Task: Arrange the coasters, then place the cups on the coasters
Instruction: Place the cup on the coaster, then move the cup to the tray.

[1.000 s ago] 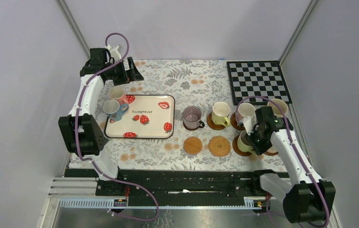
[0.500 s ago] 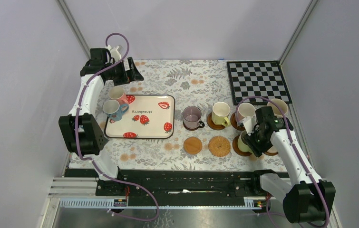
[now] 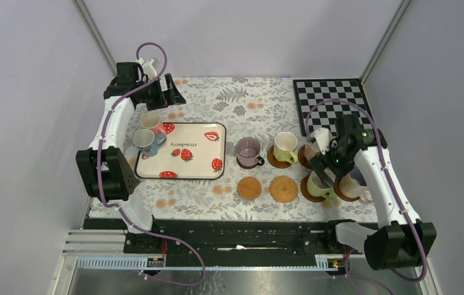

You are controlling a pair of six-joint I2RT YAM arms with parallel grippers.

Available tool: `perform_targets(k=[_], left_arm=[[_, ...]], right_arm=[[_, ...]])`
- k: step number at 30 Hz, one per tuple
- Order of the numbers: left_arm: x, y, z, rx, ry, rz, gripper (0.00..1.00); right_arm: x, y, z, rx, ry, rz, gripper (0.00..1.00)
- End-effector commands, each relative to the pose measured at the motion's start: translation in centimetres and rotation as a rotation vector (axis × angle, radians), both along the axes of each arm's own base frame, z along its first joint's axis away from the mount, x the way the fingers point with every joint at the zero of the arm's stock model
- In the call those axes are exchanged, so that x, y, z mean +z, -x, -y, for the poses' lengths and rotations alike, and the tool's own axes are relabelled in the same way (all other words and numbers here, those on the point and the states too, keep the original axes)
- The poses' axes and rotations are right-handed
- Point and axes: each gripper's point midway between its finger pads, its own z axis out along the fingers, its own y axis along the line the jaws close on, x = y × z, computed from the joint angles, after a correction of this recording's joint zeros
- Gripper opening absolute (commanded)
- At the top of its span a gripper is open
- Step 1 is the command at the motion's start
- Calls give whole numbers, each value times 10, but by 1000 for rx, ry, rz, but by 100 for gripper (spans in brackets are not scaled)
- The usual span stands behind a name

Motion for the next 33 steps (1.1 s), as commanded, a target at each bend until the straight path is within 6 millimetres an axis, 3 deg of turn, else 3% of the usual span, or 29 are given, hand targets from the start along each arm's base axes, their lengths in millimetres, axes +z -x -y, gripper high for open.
perform_targets(k=[1, 9, 15, 20, 26, 33], left_arm=[[24, -5, 3, -20, -8, 91, 99], [18, -3, -14, 2, -71, 20, 99], [12, 2, -50, 24, -216, -8, 99], [-1, 1, -99, 145, -314, -73, 99], [-21, -7, -135, 244, -381, -102, 97], [-31, -7, -129, 107, -359, -67, 83]], right_arm=[[35, -20, -23, 38, -122, 34, 100], [75, -80, -62, 58, -239, 139, 100], [91, -117, -103, 91, -317, 208, 100], [86, -130, -125, 113, -362, 210, 100], [82, -135, -136, 123, -386, 207, 100], [81, -136, -140, 123, -391, 199, 100]])
